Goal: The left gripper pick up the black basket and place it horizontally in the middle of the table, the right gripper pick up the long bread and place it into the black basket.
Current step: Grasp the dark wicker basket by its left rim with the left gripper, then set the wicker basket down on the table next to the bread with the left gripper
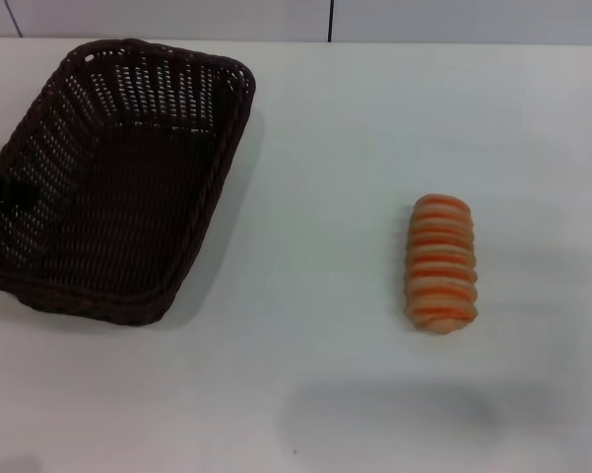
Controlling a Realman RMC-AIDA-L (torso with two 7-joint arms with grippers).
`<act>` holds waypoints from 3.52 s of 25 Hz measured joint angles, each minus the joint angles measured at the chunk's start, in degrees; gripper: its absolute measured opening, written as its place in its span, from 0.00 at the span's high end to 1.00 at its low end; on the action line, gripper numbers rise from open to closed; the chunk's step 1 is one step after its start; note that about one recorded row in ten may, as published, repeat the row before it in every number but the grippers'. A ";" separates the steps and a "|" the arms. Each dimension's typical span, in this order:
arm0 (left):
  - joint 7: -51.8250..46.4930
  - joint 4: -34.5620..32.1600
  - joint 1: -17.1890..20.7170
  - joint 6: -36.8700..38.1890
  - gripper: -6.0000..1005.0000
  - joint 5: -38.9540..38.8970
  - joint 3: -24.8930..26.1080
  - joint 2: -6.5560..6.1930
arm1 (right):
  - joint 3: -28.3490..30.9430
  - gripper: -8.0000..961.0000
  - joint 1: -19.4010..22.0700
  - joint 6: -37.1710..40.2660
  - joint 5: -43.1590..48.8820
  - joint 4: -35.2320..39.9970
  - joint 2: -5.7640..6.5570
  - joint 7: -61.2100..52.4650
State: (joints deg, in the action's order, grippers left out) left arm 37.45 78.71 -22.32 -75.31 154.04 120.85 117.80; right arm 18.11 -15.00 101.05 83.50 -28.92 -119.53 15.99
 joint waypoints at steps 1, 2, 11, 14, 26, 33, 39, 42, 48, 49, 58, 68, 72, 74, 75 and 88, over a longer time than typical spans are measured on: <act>0.02 0.06 0.00 -0.07 0.43 0.04 -0.03 0.01 | 0.00 0.37 -0.01 0.01 0.00 -0.02 0.00 0.00; 0.11 0.13 0.01 -0.14 0.46 0.06 -0.03 0.01 | 0.00 0.37 -0.01 0.02 0.00 -0.04 0.00 0.00; 0.92 1.47 0.28 -1.07 0.58 0.17 -0.64 0.14 | 0.00 0.37 -0.03 0.11 0.00 -0.18 -0.07 0.00; 1.48 2.26 0.49 -1.08 0.63 0.15 -0.66 0.15 | -0.13 0.37 0.06 0.13 0.00 -0.19 -0.09 0.00; 10.12 3.37 -0.23 -1.61 0.75 -2.72 1.19 -0.11 | -0.70 0.37 0.50 1.41 0.00 -0.56 -0.09 0.00; 19.02 4.12 -4.40 -8.04 0.76 -5.31 9.02 -0.63 | -0.70 0.37 0.68 1.65 -0.16 -0.95 -0.10 0.00; 28.80 6.37 -6.45 -13.63 0.79 -10.65 10.59 -2.00 | -0.70 0.37 1.39 1.98 -0.38 -1.65 -0.14 -0.01; 34.88 7.69 -7.82 -18.22 0.80 -14.09 11.03 -2.74 | -0.70 0.37 2.35 2.98 -0.46 -2.12 -0.16 -0.03; 38.49 7.98 -9.56 -22.42 0.81 -17.22 11.09 -4.20 | -0.70 0.37 3.32 3.81 -0.46 -2.47 -0.21 -0.04; 39.50 8.24 -9.92 -23.52 0.81 -17.71 11.10 -4.39 | -0.70 0.37 3.52 3.89 -0.45 -2.62 -0.23 -0.04; 45.68 6.95 -15.72 -37.14 0.80 -22.46 10.73 -4.54 | -0.80 0.37 5.24 4.83 -0.18 -3.42 -0.27 -0.08; 43.68 5.60 -16.57 -35.92 0.79 -23.20 10.30 -1.48 | -1.66 0.37 5.85 6.01 -0.33 -3.44 -0.27 -0.09; 44.00 2.13 -16.50 -34.59 0.79 -23.07 10.27 -1.25 | -1.67 0.37 5.81 6.01 -0.36 -3.42 -0.26 -0.08; 44.44 1.21 -16.39 -34.36 0.79 -23.06 10.17 -1.15 | -1.67 0.37 5.75 6.01 -0.40 -3.42 -0.25 -0.08; 44.65 0.91 -16.33 -34.26 0.79 -23.06 10.08 -1.13 | -1.67 0.37 5.68 6.01 -0.44 -3.42 -0.24 -0.08; 46.66 -5.16 -16.80 -31.78 0.77 -22.60 7.14 -1.10 | -1.68 0.37 5.42 6.01 -0.47 -3.39 -0.17 0.01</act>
State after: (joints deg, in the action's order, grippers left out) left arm 84.10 73.55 -39.13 -107.09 131.43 127.99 116.71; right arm 16.43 -9.58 107.06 83.03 -32.31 -119.70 16.00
